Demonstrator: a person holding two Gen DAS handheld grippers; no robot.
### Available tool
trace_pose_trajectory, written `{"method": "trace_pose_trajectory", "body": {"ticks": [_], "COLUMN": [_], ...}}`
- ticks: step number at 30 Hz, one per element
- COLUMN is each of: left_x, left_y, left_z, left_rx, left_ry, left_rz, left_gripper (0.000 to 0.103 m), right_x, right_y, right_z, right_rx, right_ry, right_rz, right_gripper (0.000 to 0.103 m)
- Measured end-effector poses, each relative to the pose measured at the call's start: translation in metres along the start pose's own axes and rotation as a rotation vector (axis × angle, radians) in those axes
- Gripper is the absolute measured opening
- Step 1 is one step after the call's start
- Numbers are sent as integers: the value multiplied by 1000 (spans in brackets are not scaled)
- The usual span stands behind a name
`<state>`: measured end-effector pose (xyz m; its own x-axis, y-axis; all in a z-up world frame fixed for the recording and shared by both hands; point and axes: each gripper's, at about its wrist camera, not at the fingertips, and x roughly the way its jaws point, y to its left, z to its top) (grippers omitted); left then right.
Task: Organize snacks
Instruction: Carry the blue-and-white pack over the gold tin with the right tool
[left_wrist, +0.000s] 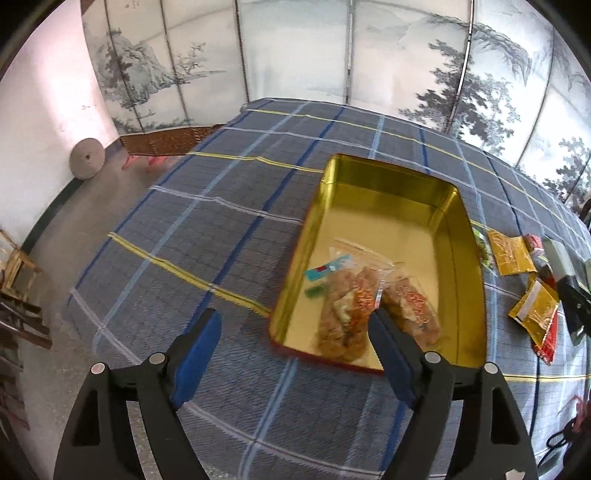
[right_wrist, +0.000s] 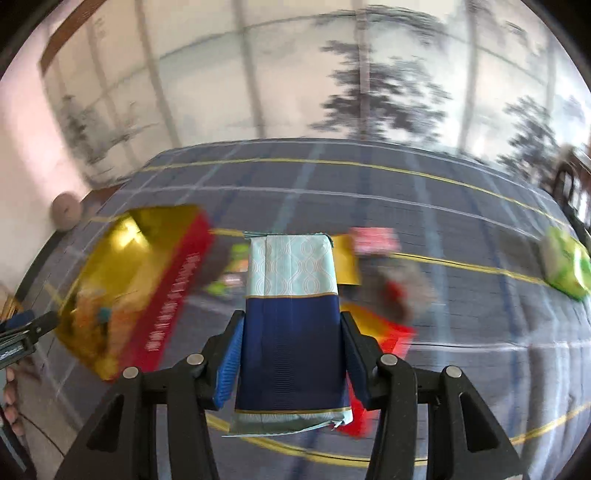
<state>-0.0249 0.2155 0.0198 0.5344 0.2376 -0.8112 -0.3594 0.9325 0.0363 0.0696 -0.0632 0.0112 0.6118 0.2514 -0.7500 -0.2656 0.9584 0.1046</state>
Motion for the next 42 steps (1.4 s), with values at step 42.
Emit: {"method": "trace_pose_trajectory", "body": {"ticks": [42], "left_x": [-11], "left_y": [70], "left_z": [-18], "left_rx": [-112], "left_ry": [18], "left_rz": [139], "left_gripper": [81], "right_x": [82], "right_y": [182], "right_z": [-9], "right_rx": [-276], "right_ry": [157], "right_rz": [104], "right_gripper": [50]}}
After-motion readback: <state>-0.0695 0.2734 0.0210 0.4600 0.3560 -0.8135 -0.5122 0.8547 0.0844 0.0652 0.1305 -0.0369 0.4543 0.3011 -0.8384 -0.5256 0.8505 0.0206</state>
